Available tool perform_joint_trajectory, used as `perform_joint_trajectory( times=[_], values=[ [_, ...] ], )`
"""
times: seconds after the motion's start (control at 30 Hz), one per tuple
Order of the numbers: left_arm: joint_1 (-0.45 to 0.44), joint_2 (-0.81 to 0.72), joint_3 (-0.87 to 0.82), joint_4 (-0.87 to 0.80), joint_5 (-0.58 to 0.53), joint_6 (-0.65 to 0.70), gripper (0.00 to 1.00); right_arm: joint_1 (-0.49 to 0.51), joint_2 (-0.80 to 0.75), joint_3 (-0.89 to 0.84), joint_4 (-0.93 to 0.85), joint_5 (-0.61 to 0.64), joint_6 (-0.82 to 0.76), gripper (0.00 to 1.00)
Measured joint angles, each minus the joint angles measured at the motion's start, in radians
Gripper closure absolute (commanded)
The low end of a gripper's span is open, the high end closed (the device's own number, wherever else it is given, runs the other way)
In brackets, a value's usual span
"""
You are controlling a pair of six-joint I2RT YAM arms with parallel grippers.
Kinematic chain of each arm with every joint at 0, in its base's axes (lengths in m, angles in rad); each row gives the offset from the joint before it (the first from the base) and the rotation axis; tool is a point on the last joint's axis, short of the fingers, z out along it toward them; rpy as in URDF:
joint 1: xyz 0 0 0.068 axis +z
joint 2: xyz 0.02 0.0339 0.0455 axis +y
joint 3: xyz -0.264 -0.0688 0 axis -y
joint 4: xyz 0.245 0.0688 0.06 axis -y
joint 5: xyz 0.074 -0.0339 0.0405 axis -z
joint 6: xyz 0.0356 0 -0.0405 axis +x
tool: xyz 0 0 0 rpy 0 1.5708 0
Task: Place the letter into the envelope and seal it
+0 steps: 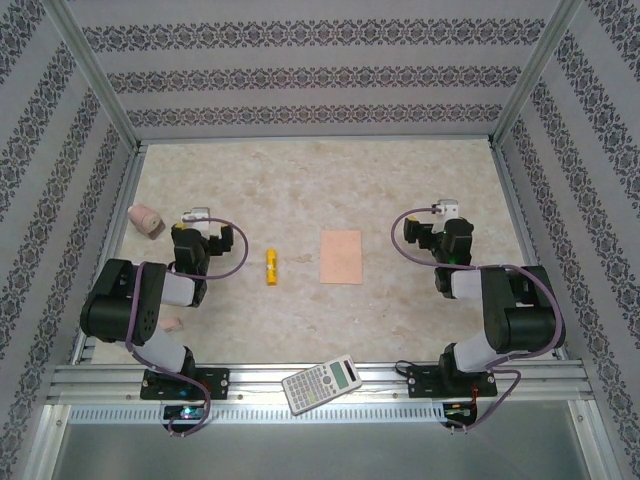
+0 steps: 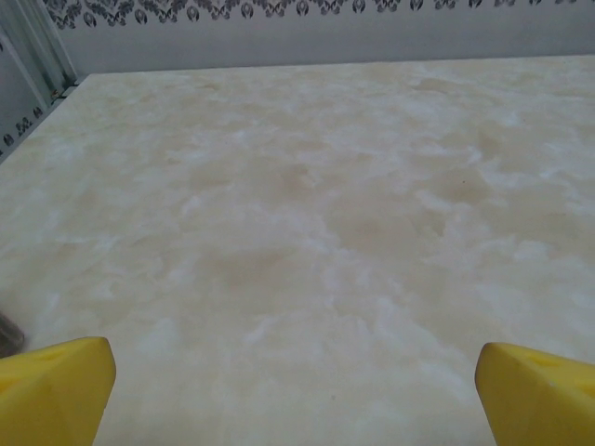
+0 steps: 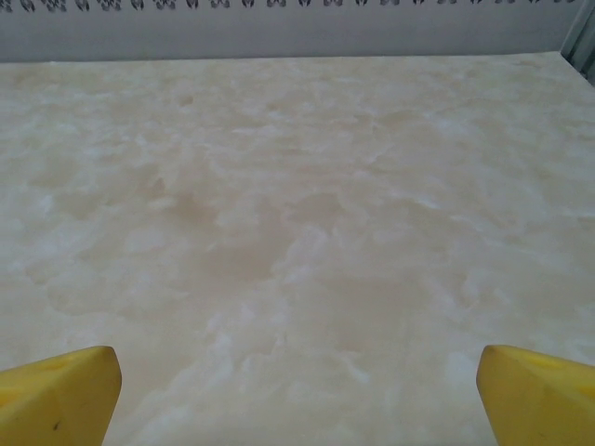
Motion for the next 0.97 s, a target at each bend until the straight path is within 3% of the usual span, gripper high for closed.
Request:
perform_joint_trajectory(
  times=[0.97],
  values=[
    [0.011,0.0,0.013,-0.022,0.014,0.0,0.01,-0.005,0.0,0.0,0.018,-0.014,-0.011,0.02]
  ],
)
